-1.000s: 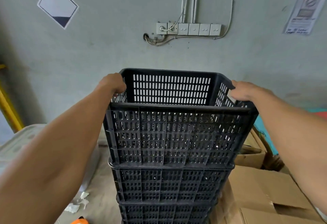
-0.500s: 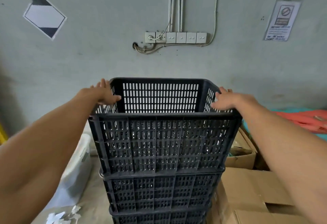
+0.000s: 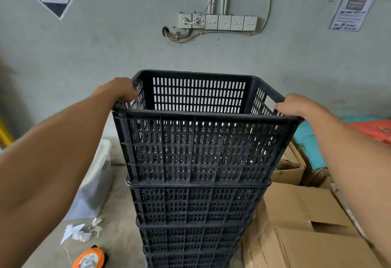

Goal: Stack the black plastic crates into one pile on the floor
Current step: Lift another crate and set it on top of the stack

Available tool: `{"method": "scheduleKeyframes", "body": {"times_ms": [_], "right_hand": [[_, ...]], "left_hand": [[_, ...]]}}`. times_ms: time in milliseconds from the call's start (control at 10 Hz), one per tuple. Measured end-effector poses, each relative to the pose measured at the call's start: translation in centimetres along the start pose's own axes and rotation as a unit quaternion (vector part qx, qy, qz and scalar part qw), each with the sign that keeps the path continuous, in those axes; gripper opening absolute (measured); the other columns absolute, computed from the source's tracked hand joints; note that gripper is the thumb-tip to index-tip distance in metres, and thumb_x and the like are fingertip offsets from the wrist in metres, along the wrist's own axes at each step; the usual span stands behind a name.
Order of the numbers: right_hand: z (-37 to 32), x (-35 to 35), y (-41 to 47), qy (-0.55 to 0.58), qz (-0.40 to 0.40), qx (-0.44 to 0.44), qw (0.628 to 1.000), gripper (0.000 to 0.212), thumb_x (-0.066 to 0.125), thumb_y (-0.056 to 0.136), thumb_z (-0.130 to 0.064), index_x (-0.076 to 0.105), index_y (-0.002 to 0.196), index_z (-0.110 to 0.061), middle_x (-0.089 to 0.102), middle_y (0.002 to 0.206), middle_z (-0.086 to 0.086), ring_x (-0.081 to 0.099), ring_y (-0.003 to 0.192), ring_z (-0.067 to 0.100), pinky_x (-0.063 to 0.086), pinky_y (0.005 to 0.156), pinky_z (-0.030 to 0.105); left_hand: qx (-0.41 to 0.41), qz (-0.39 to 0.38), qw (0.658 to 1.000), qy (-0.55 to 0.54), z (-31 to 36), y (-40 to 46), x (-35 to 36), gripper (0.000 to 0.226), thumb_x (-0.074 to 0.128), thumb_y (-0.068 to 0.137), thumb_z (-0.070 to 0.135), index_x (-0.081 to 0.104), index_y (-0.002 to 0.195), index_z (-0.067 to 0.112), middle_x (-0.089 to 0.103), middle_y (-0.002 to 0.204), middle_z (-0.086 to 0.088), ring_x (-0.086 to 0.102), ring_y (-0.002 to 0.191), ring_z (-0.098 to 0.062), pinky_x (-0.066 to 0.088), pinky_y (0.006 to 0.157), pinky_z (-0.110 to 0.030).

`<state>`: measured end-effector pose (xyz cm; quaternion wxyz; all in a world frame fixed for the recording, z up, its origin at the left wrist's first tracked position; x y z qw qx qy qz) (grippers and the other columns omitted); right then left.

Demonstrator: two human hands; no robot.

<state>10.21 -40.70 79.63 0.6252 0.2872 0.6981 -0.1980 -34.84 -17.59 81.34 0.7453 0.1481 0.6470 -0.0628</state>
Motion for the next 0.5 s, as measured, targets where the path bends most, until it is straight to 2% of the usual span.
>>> {"method": "scheduleKeyframes", "body": {"times_ms": [100,200,300,400,500], "right_hand": [[-0.2,0.2,-0.6,0.005,0.002,0.012,1.000,0.021,0.057,0.087,-0.030,0.051,0.096,-0.013,0.046,0.071,0.005,0.047,0.058,0.018,0.034,0.049,0.024],[-0.6,0.0,-0.9,0.027,0.013,0.022,0.999,0.018,0.057,0.089,-0.026,0.050,0.095,-0.011,0.046,0.071,0.005,0.047,0.058,0.018,0.032,0.048,0.024],[-0.8,0.0,-1.9,0.047,0.011,0.031,0.998,0.017,0.057,0.086,-0.024,0.050,0.090,-0.008,0.054,0.079,0.010,0.050,0.061,0.020,0.033,0.049,0.026],[-1.2,-0.3,-2.7,0.101,0.022,0.046,0.994,0.018,0.058,0.084,-0.023,0.051,0.088,-0.007,0.054,0.078,0.010,0.053,0.060,0.022,0.033,0.047,0.024],[-0.2,-1.2,-4.3,0.299,0.138,0.109,0.938,0.035,0.055,0.080,-0.044,0.055,0.089,-0.010,0.063,0.089,0.004,0.058,0.071,0.024,0.042,0.060,0.027]], "left_hand": [[-0.001,0.005,1.000,-0.005,0.1,0.0,-0.1,0.015,0.059,0.087,0.016,0.053,0.095,0.005,0.055,0.091,-0.016,0.053,0.079,-0.033,0.041,0.067,-0.036],[-0.007,0.012,1.000,-0.019,0.0,0.0,-0.2,0.018,0.058,0.090,0.018,0.053,0.098,0.003,0.054,0.093,-0.018,0.053,0.080,-0.034,0.042,0.068,-0.037],[-0.022,0.017,0.999,-0.028,-0.6,-0.1,0.4,0.027,0.056,0.093,0.019,0.058,0.109,-0.002,0.060,0.103,-0.023,0.051,0.081,-0.033,0.041,0.068,-0.037],[-0.055,0.048,0.994,-0.087,-0.7,-0.6,0.1,0.040,0.057,0.094,0.034,0.058,0.109,-0.004,0.061,0.113,-0.027,0.053,0.085,-0.035,0.042,0.069,-0.038],[-0.172,0.117,0.924,-0.322,-3.1,-2.4,-0.6,0.077,0.043,0.090,0.065,0.058,0.118,-0.004,0.066,0.106,-0.023,0.064,0.094,-0.037,0.049,0.075,-0.042]]}}
Point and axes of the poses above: each hand's wrist, its own y-axis towards the middle knuckle, its own x-axis out of the palm, z = x × y, the point moved 3 cm from there along y, towards the middle knuckle
